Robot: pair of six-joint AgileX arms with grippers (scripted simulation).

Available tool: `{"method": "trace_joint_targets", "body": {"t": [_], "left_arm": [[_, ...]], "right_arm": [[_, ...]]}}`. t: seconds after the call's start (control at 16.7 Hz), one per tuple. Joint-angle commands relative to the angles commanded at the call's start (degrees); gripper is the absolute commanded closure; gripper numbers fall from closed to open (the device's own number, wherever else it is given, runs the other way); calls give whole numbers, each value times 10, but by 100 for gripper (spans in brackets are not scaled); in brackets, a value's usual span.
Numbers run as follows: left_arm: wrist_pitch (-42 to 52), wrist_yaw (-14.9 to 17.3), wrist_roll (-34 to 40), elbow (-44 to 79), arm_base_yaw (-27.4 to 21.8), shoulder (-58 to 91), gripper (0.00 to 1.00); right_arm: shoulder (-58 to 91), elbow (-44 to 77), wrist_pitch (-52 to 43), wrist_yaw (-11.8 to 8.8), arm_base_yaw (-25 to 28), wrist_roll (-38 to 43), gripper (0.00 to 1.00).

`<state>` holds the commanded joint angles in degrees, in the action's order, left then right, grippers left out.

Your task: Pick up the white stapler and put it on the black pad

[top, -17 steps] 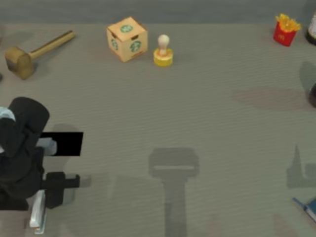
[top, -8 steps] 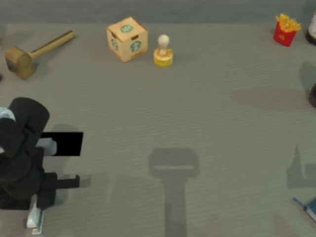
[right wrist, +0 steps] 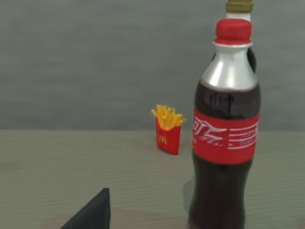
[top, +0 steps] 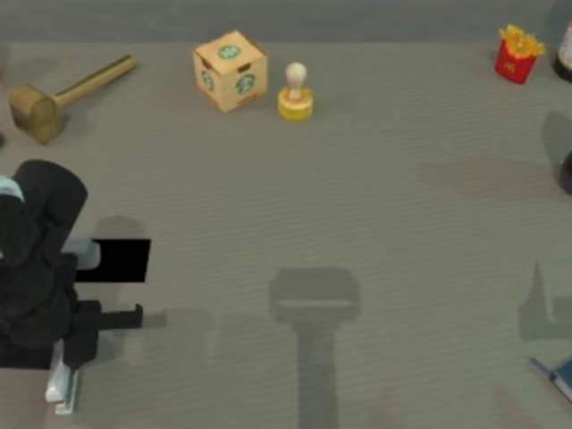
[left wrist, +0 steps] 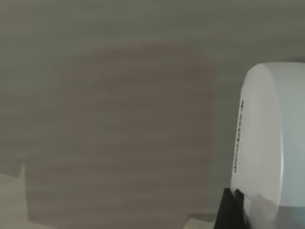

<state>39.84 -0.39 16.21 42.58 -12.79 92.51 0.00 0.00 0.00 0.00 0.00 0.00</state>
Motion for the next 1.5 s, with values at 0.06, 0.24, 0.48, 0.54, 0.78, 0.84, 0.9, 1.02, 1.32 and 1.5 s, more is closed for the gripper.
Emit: {"method": "trace_joint_targets", "body": {"t": [0.06, 0.24, 0.48, 0.54, 0.78, 0.84, 0.9, 1.02, 1.32, 1.5], "left_arm": [[26, 0, 1, 14, 1, -10, 100], [126, 0, 3, 63, 4, -48, 100], [212, 0, 3, 112, 6, -93, 100], [218, 0, 3, 117, 6, -98, 100], [218, 0, 2, 116, 4, -97, 100], [218, 0, 3, 116, 4, -97, 100], [220, 0, 9, 121, 4, -92, 100], [227, 1, 40, 143, 5, -74, 100], [259, 2, 223, 244, 16, 10, 100], [280, 3, 387, 318, 25, 70, 100]], "right_arm": [[0, 0, 0, 0, 0, 0, 0], [0, 0, 0, 0, 0, 0, 0], [0, 0, 0, 0, 0, 0, 0], [0, 0, 0, 0, 0, 0, 0], [0, 0, 0, 0, 0, 0, 0], [0, 0, 0, 0, 0, 0, 0], [0, 0, 0, 0, 0, 0, 0], [0, 0, 0, 0, 0, 0, 0], [0, 0, 0, 0, 0, 0, 0], [0, 0, 0, 0, 0, 0, 0]]}}
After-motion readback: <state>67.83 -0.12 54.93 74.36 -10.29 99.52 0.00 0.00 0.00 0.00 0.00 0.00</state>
